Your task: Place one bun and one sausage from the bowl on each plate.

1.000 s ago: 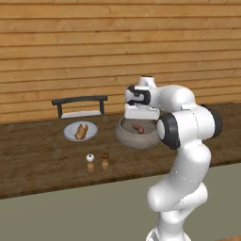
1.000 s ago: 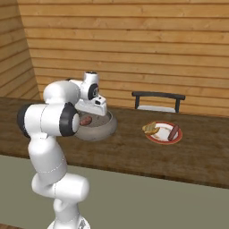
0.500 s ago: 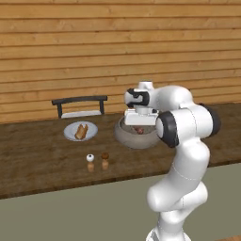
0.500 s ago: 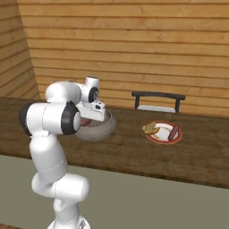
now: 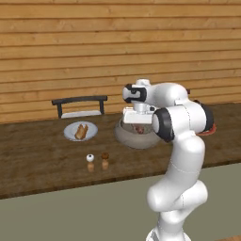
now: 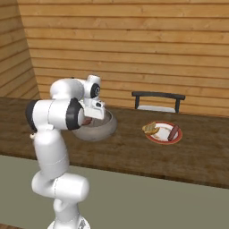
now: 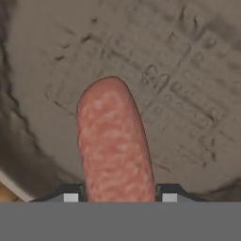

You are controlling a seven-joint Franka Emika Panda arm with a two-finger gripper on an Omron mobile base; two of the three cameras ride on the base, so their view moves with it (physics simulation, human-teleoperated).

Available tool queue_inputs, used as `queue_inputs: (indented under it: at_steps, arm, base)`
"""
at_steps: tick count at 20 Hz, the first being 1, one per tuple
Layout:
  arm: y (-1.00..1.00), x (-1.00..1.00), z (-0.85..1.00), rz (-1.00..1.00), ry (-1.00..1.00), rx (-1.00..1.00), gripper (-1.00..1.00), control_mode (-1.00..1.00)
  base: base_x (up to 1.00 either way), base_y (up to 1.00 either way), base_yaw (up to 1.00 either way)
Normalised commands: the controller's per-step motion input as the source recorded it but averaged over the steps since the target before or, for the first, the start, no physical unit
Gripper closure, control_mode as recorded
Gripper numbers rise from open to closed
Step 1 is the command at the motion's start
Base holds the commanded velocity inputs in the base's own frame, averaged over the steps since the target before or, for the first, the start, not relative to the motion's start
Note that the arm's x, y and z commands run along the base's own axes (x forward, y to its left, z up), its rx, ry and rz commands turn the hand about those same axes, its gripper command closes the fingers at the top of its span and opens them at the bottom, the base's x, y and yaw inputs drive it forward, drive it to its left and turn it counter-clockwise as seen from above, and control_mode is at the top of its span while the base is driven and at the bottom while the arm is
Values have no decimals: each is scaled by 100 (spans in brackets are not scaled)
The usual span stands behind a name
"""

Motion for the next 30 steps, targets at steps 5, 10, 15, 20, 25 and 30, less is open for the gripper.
queue_inputs:
  at_steps: [5, 10, 15, 20, 25, 30]
  arm:
    - [0, -27, 44, 0, -9, 4, 100, -100]
    - [68, -57, 97, 0, -23, 1, 100, -100]
    - [100, -4, 37, 0, -16, 0, 100, -100]
    - [98, 26, -6, 0, -14, 0, 100, -100]
    - [65, 50, -37, -2, -9, 0, 100, -100]
    - [16, 36, -61, -2, -23, -1, 100, -100]
  base:
    - [0, 0, 0]
    - [0, 0, 0]
    - [0, 0, 0]
    - [0, 0, 0]
    - [0, 0, 0]
    - [0, 0, 0]
